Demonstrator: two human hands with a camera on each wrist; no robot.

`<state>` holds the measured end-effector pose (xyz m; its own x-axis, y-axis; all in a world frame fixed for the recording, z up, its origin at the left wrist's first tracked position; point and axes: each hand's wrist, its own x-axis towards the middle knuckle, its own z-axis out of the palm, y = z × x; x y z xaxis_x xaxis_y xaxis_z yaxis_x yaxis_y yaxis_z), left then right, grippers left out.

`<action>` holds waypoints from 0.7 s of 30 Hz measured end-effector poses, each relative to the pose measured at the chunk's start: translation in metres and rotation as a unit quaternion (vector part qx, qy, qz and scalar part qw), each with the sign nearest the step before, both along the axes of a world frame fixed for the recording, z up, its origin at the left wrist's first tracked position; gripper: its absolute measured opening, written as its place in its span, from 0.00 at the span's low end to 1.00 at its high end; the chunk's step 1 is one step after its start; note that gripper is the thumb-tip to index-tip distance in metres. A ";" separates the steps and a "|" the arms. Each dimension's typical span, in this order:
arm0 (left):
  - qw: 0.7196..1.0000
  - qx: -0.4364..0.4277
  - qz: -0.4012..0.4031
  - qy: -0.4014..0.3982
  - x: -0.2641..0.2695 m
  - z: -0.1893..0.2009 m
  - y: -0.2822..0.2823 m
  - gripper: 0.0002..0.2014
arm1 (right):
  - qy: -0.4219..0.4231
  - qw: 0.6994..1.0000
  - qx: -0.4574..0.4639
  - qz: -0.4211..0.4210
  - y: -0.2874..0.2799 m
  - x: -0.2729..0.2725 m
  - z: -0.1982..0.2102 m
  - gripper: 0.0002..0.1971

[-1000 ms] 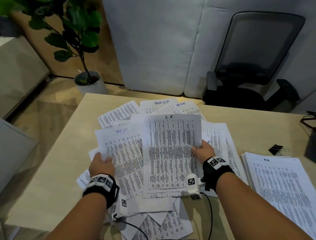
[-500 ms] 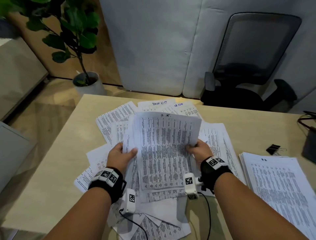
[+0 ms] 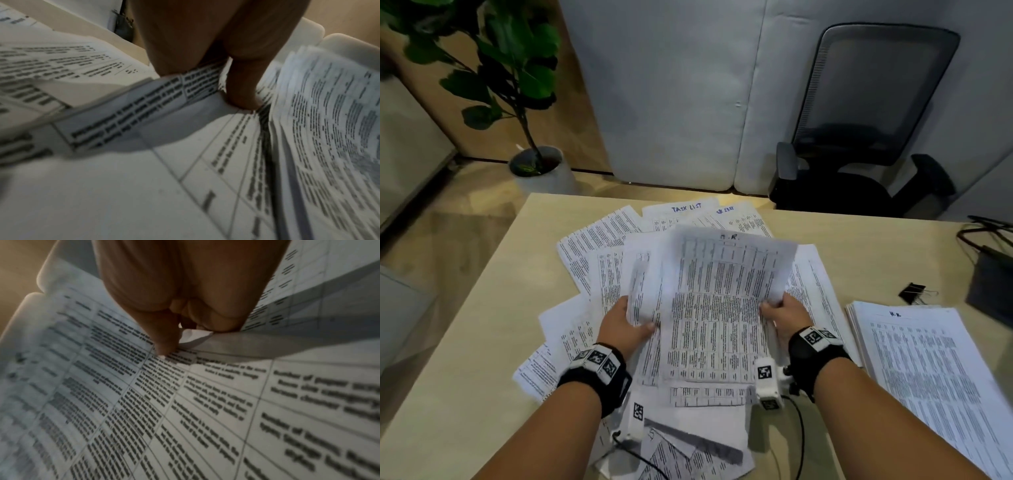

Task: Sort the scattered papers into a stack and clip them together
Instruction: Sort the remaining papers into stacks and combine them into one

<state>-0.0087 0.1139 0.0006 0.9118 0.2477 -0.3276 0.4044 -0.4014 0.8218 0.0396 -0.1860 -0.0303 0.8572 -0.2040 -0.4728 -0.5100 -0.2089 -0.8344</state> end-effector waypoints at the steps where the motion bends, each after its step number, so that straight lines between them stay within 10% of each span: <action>1: 1.000 -0.009 0.005 -0.002 0.002 -0.002 0.001 0.23 | -0.008 1.000 0.013 0.005 0.003 0.001 0.004 0.06; 8: 0.998 0.017 0.057 -0.012 0.006 0.000 -0.004 0.22 | -0.069 0.995 -0.069 -0.026 0.018 0.012 0.013 0.08; 14: 0.993 0.060 0.095 0.041 0.003 -0.012 0.024 0.32 | -0.017 0.993 -0.086 -0.083 -0.019 0.014 0.009 0.36; 21: 0.995 0.016 0.094 0.041 0.000 -0.011 0.014 0.34 | 0.066 0.979 -0.191 0.023 -0.014 -0.003 -0.002 0.10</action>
